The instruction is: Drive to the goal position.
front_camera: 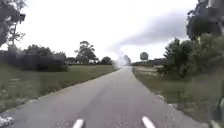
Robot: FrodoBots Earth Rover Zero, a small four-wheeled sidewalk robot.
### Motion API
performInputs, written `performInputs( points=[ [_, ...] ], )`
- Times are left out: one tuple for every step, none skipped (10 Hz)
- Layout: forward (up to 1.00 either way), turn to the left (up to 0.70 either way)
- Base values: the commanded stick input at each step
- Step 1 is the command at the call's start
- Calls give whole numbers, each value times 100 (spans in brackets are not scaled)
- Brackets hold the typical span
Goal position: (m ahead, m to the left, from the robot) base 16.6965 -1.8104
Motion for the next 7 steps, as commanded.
performInputs(
  points=[
    [70, 0],
    [70, 0],
    [70, 0],
    [70, 0],
    [70, 0],
    [70, 0],
    [70, 0]
  ],
)
